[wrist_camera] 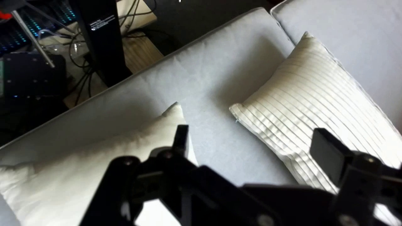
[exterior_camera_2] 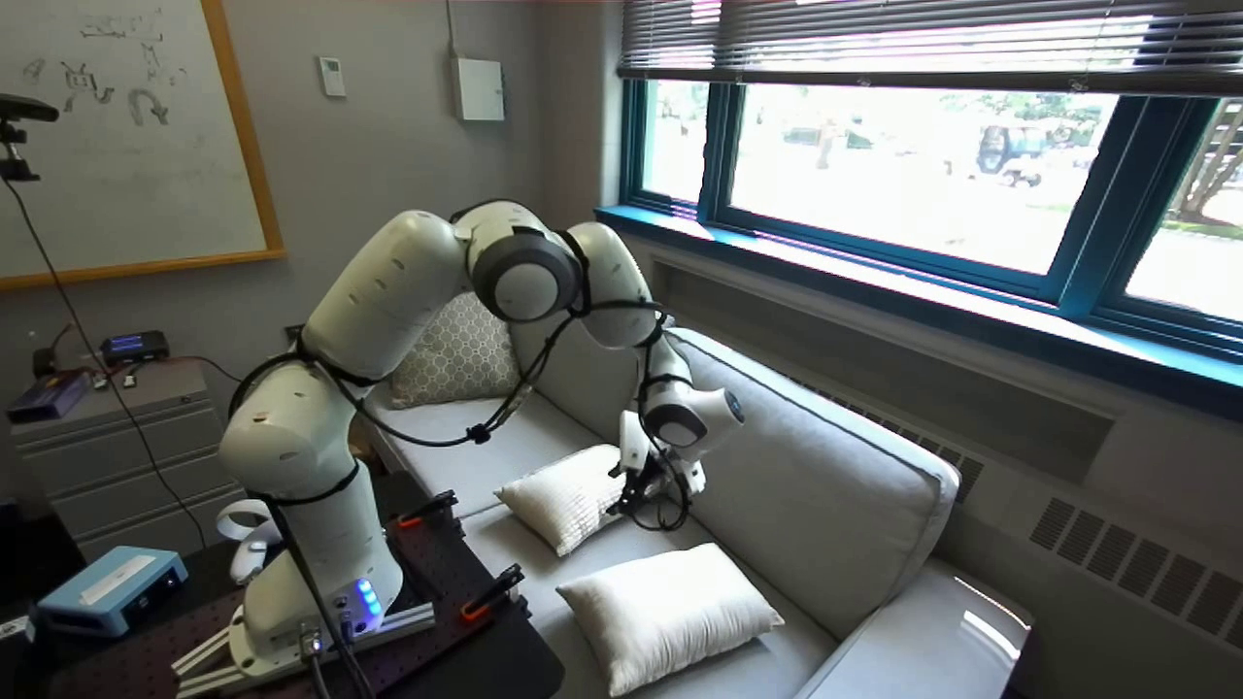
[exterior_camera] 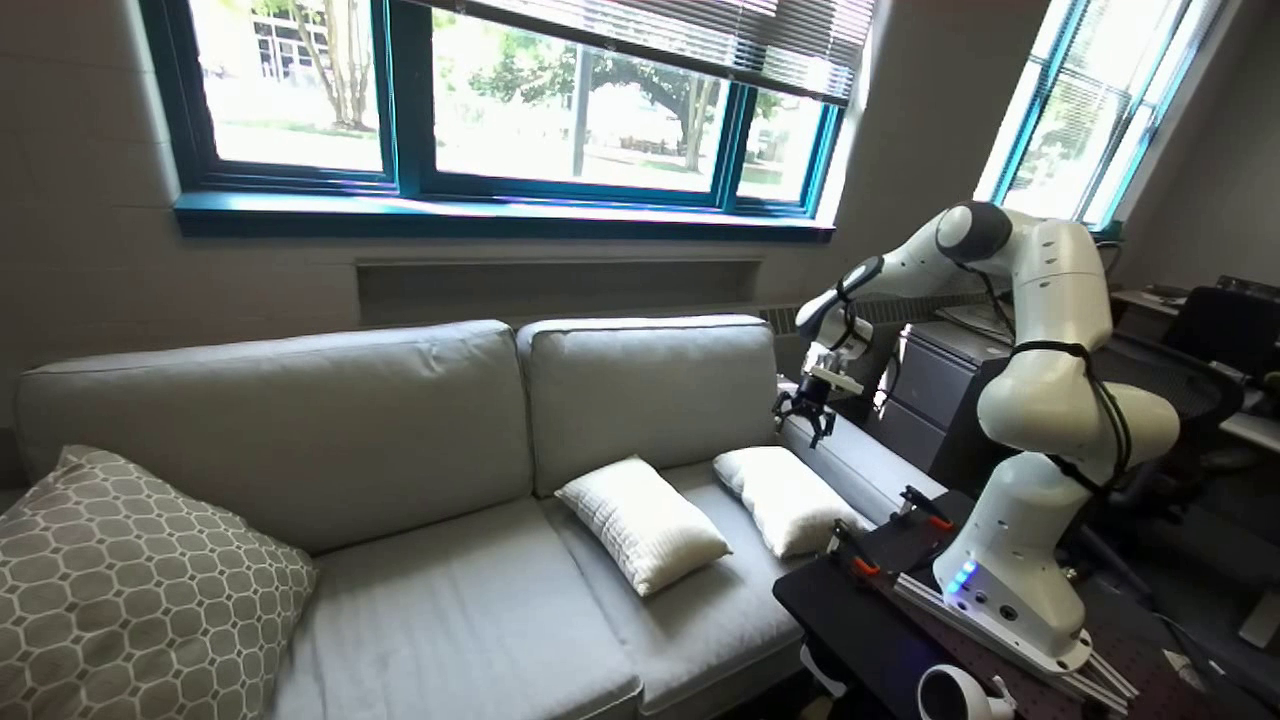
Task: Arrange the cushions, one in front of the other, against the arm rest
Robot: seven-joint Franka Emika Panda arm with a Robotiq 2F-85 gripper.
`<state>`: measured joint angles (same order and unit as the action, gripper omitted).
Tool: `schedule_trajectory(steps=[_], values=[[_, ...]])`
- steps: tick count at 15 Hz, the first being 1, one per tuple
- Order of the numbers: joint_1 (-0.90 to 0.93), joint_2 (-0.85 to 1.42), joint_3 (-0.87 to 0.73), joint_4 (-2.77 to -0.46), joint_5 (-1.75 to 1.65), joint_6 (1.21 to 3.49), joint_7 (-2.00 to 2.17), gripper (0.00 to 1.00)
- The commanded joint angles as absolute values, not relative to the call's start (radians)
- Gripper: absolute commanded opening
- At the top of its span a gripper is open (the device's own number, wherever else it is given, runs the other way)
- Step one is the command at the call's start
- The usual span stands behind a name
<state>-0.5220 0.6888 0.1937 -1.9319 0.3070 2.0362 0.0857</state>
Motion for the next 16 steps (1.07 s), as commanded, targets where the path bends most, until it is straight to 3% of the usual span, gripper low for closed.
schedule_trajectory(steps=[1, 11, 16], values=[[-0.383, 0.655, 0.072, -1.911, 0.361, 1.978, 0.047, 1.00], [-0.284, 0.661, -0.004, -1.895, 0.374, 1.990, 0.094, 1.00], [-0.207, 0.751, -0.019, -1.687, 0.401, 2.018, 0.167, 1.00]])
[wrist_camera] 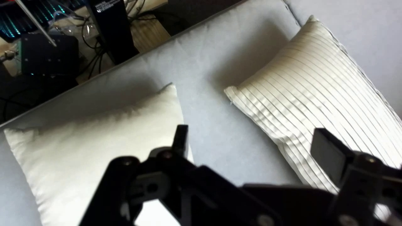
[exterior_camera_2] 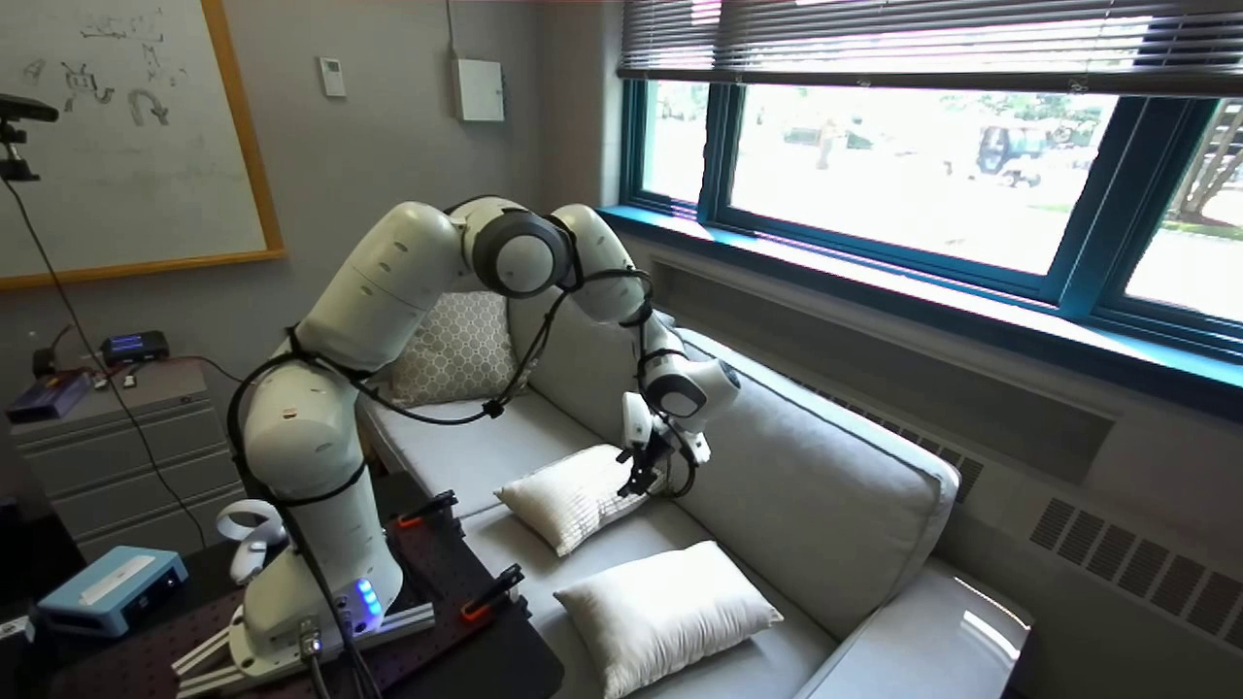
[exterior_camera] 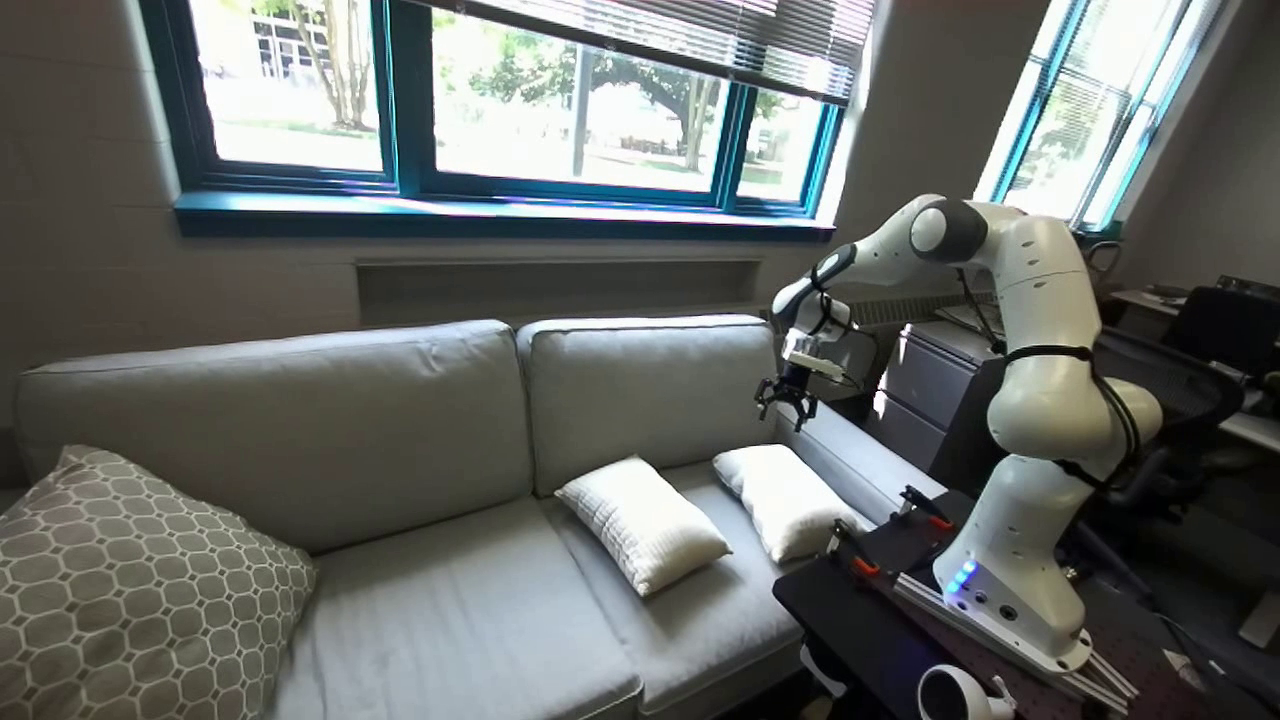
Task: Arrange the cushions, one in front of the other, against the arm rest
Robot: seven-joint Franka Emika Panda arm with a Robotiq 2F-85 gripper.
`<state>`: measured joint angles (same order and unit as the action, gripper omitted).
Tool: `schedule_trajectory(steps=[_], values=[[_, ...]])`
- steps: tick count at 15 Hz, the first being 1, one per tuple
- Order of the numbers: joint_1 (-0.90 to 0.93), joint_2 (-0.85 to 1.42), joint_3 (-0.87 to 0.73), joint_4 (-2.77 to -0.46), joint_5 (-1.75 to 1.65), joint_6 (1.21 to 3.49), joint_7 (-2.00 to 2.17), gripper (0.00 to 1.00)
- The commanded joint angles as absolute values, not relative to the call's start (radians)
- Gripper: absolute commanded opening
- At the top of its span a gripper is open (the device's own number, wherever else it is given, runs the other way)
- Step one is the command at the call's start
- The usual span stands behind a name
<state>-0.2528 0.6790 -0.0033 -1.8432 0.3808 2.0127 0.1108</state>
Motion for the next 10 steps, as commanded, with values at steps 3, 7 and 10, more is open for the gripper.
schedule_trajectory(steps=[3, 7, 10], values=[[-0.159, 0.844, -0.022, -1.513, 0.373, 2.092, 0.208, 1.00], [-0.085, 0.995, -0.028, -1.295, 0.290, 2.044, 0.260, 1.00], [-0.045, 1.096, -0.046, -1.151, 0.221, 1.890, 0.327, 1.00]])
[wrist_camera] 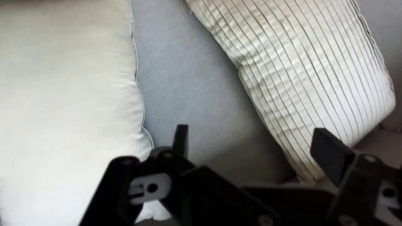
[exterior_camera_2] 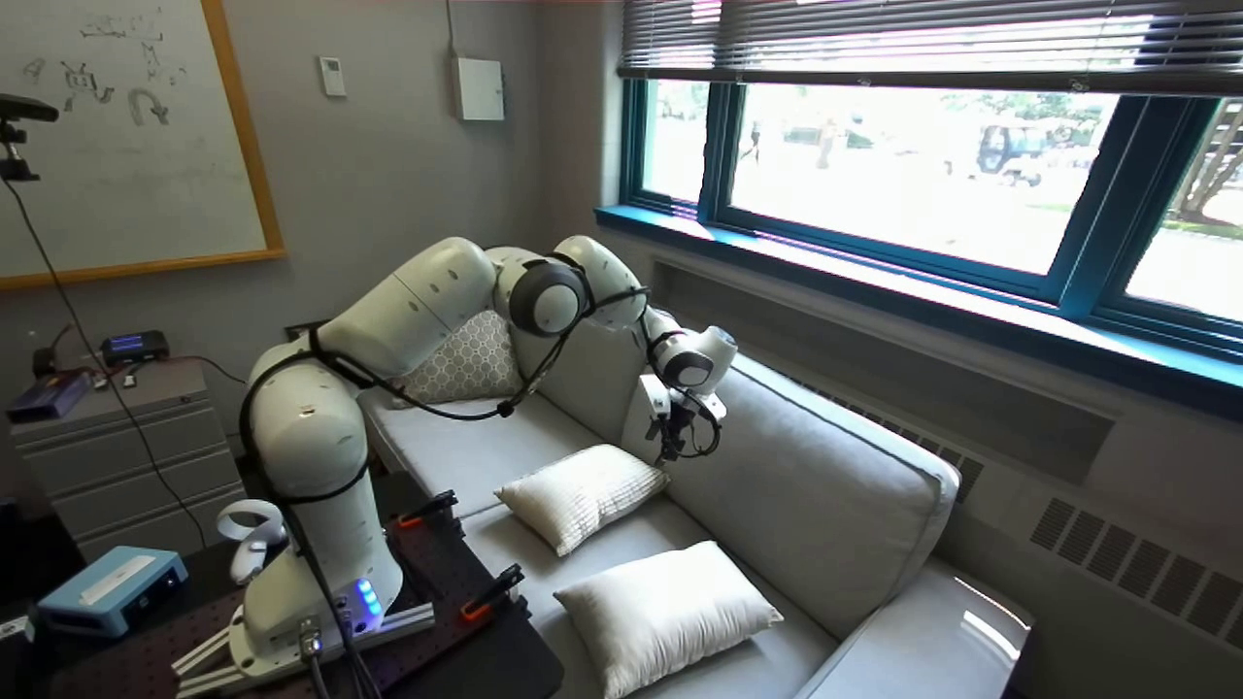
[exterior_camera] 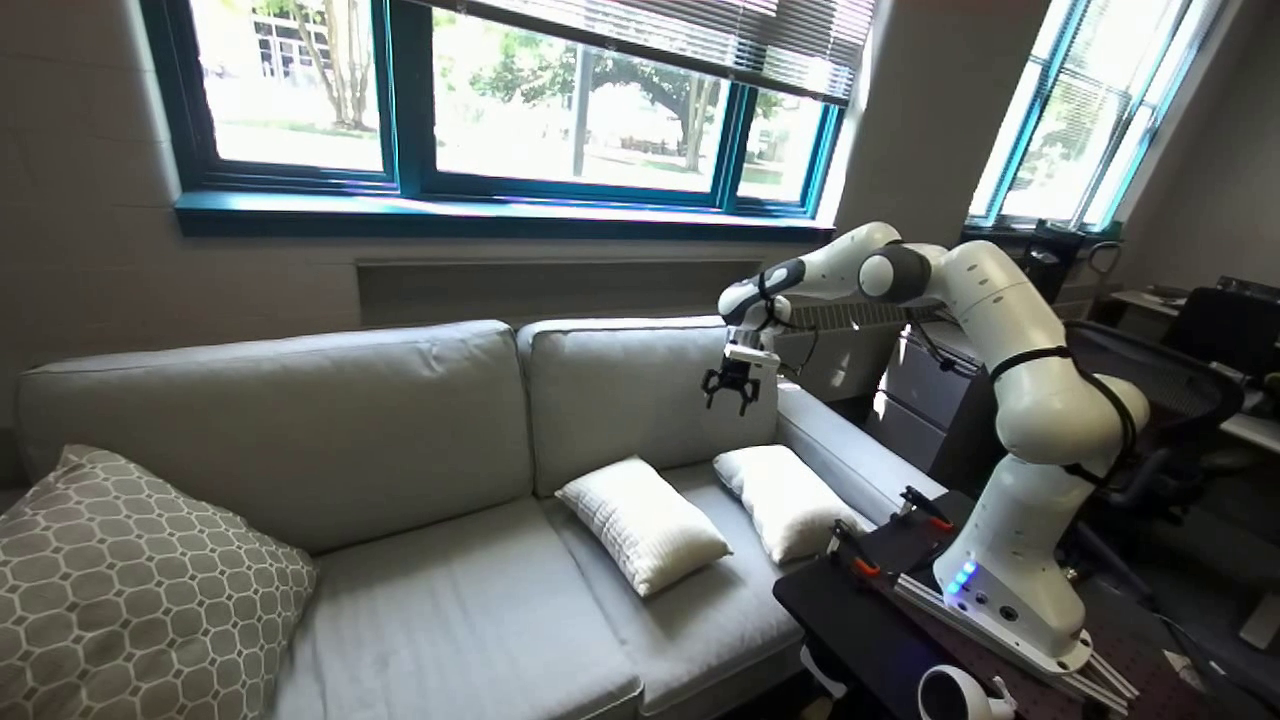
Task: Arrange the cushions, one in front of the other, against the arm rest
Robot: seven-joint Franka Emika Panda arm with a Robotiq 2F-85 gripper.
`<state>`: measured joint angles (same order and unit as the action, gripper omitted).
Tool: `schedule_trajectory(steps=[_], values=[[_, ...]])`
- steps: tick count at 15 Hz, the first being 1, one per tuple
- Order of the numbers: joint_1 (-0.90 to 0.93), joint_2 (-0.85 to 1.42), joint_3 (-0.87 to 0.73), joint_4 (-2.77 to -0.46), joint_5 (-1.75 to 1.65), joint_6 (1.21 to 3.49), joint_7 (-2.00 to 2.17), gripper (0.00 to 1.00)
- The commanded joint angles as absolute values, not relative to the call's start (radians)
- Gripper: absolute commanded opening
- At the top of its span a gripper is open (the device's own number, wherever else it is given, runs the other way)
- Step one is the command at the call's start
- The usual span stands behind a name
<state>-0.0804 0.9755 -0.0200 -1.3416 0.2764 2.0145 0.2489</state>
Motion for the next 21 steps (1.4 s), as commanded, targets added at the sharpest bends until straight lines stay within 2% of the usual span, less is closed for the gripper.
schedule_trajectory(steps=[1, 5, 10, 14, 21], values=[[-0.066, 1.014, -0.024, -1.293, 0.254, 1.973, 0.274, 1.00], [-0.034, 1.068, -0.051, -1.226, 0.216, 1.929, 0.322, 1.00], [0.009, 1.170, -0.086, -1.152, 0.128, 2.011, 0.324, 1.00], [0.042, 1.312, -0.088, -1.018, 0.071, 2.028, 0.325, 1.00], [0.104, 1.576, -0.208, -0.738, -0.070, 1.981, 0.357, 1.00]])
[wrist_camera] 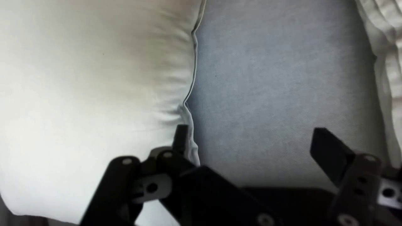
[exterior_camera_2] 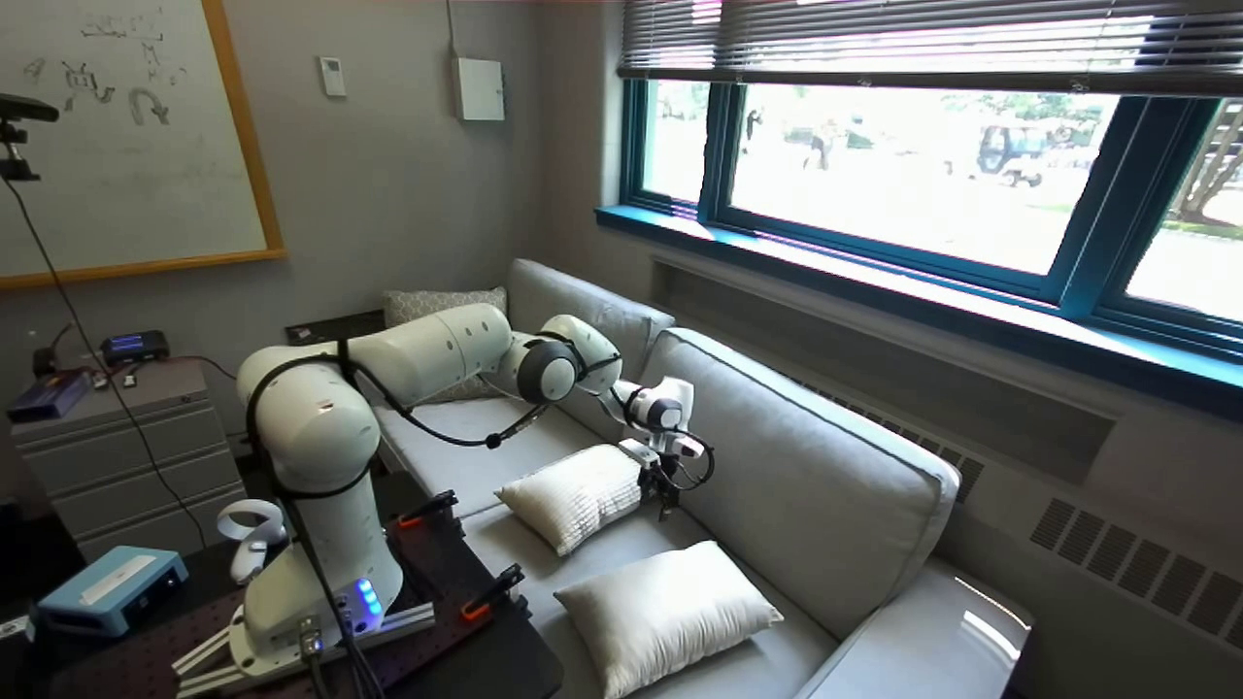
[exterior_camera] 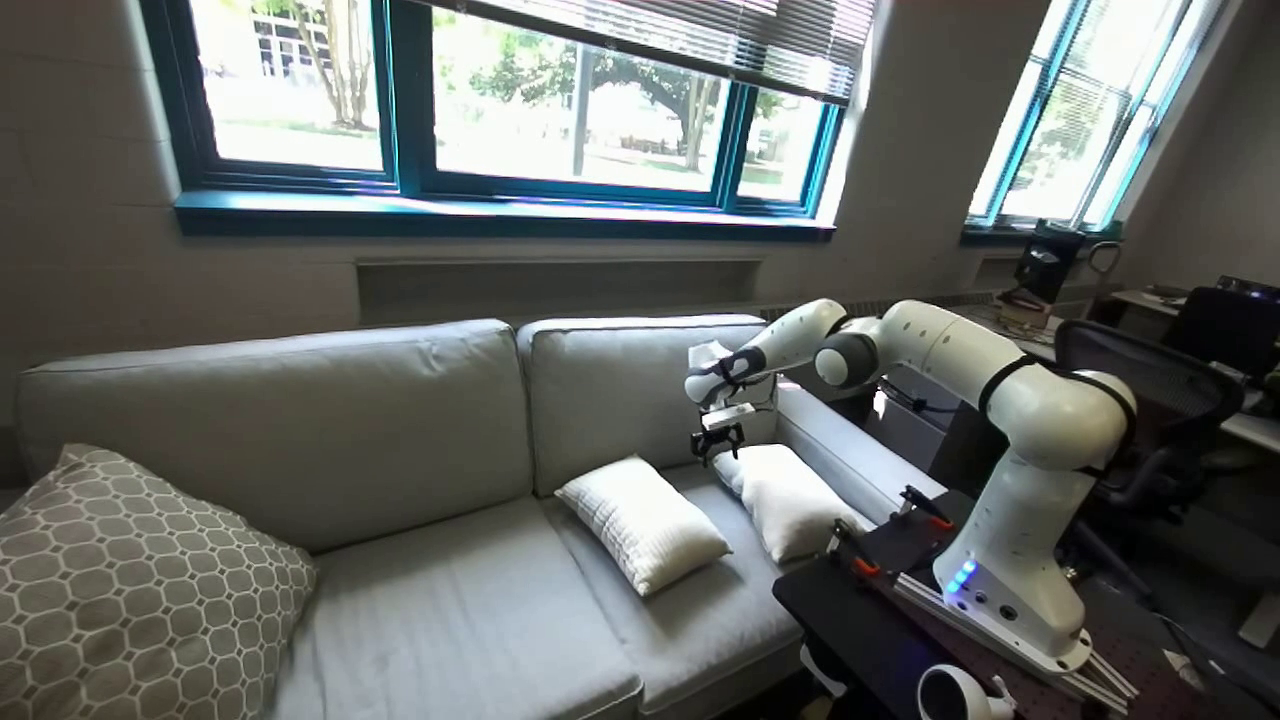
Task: Arrange the cushions, one in front of the other, against the arm rest
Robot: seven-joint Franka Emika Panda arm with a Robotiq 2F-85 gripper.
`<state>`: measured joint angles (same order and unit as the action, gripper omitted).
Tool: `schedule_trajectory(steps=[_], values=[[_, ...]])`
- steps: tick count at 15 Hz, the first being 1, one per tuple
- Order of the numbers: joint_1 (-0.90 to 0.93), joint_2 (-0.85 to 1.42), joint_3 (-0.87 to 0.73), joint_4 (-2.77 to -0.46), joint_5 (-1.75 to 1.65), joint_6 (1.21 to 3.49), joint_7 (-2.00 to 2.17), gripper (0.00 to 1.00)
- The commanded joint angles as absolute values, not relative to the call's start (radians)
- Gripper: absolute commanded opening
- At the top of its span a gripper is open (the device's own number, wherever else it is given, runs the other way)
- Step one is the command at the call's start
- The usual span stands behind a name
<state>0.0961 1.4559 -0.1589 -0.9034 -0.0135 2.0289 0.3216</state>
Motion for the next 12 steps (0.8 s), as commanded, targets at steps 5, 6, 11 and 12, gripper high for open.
schedule_trajectory(steps=[5, 6, 11, 12], values=[[0.097, 1.508, -0.243, -0.880, -0.173, 2.039, 0.402, 1.00], [0.092, 1.508, -0.250, -0.880, -0.184, 2.039, 0.409, 1.00], [0.053, 1.506, -0.209, -0.825, -0.147, 1.970, 0.399, 0.99], [0.058, 1.503, -0.225, -0.868, -0.178, 2.018, 0.398, 0.96]])
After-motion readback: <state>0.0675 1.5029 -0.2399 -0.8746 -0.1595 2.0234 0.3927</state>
